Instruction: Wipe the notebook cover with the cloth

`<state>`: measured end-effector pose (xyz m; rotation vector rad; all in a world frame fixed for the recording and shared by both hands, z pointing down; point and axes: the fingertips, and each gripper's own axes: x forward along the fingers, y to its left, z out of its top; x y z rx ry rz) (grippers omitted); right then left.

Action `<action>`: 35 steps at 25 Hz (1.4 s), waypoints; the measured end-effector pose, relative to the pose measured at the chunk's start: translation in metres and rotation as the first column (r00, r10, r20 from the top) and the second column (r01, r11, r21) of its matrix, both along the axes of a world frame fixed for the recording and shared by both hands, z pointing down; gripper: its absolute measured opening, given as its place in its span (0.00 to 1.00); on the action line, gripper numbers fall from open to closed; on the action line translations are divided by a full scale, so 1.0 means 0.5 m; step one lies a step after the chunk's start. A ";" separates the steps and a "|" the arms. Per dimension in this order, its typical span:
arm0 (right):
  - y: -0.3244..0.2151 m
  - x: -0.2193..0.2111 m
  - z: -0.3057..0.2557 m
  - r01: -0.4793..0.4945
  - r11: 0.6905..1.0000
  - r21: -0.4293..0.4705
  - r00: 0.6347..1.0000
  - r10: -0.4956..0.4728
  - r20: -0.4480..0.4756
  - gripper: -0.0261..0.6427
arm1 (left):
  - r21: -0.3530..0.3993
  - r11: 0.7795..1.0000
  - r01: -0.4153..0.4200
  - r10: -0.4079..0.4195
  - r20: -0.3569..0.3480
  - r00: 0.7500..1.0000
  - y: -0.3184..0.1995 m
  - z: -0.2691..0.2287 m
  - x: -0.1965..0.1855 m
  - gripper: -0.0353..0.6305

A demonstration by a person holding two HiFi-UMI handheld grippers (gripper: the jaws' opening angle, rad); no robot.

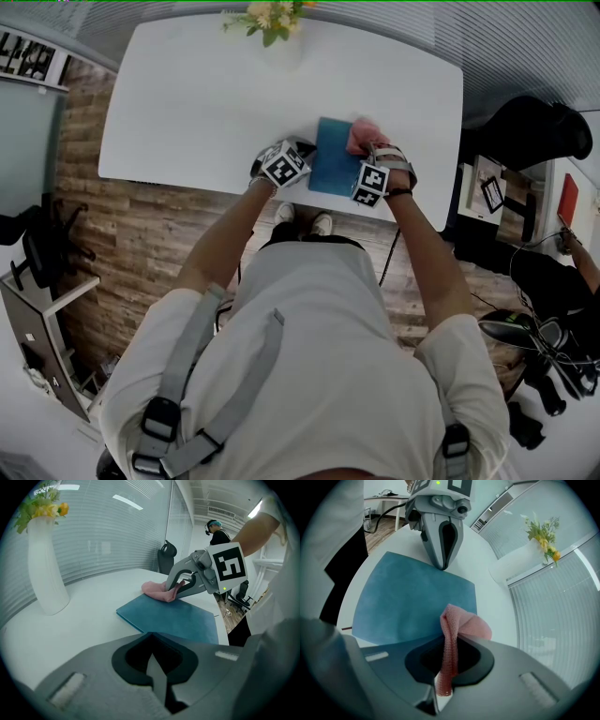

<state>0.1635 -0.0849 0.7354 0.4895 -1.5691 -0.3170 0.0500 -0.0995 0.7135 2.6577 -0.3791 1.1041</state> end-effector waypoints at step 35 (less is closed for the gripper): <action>0.096 -0.032 -0.005 0.010 0.999 -0.046 0.999 -0.008 0.047 0.05 | -0.006 1.000 0.004 -0.004 0.003 1.000 0.003 0.001 -0.001 0.05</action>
